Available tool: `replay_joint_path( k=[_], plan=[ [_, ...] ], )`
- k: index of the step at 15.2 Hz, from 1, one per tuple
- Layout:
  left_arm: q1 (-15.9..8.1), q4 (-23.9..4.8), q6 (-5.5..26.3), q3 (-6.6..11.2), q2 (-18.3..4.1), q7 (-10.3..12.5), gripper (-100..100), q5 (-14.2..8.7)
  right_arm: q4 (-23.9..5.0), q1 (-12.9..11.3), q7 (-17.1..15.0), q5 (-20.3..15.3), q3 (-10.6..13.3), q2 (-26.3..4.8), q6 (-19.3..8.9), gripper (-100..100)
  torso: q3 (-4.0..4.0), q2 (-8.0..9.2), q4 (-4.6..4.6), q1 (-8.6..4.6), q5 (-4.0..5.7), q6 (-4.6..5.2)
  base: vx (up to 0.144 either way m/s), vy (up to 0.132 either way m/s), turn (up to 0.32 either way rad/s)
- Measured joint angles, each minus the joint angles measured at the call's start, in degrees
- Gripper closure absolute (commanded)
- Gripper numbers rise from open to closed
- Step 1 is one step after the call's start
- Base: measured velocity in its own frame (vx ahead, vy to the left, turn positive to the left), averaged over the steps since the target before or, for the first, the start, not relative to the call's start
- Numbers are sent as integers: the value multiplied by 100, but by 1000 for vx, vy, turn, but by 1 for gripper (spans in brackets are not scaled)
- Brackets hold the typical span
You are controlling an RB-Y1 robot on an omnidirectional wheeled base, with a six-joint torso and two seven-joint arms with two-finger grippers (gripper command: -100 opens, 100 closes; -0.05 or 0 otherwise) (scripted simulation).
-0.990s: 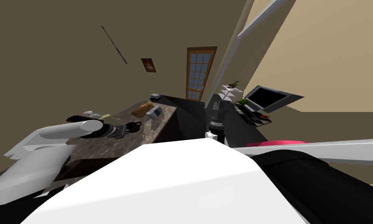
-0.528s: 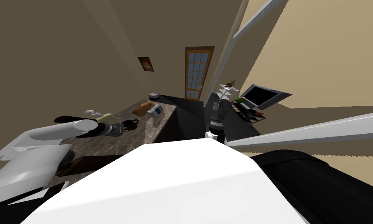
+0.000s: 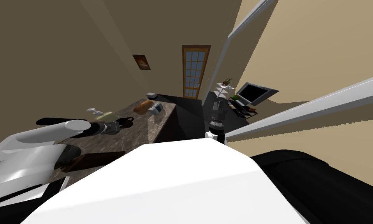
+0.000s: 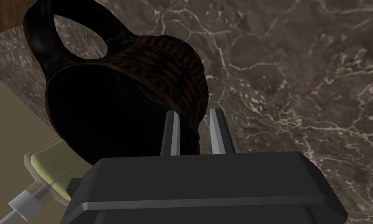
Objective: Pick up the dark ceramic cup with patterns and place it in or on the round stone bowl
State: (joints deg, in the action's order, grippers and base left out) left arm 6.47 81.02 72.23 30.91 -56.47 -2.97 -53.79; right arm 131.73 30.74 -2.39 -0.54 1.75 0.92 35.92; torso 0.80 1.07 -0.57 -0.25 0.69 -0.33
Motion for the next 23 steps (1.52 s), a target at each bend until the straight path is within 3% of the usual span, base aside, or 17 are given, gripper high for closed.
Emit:
replay_joint_path(
  k=[8,11,15,23],
  plan=[
    [-223,-752,-853,173,-66,-333,100,-71,0,1,0,0,0,0,0,0,10,10,-10,-25,13,-5,-130,49,-80],
    [-370,-1179,-1197,238,-115,-519,100,-128,0,0,0,0,0,0,0,0,22,27,-17,-16,18,-10,-139,63,-98],
    [-380,-1374,-1572,352,-114,-601,100,-141,0,0,0,0,0,0,0,0,32,41,-21,-33,24,-18,-130,36,-67],
    [-667,-2255,-2427,499,-191,-997,100,-229,0,0,0,0,0,0,0,0,46,62,-30,-44,40,-22,-135,44,-87]
  ],
)
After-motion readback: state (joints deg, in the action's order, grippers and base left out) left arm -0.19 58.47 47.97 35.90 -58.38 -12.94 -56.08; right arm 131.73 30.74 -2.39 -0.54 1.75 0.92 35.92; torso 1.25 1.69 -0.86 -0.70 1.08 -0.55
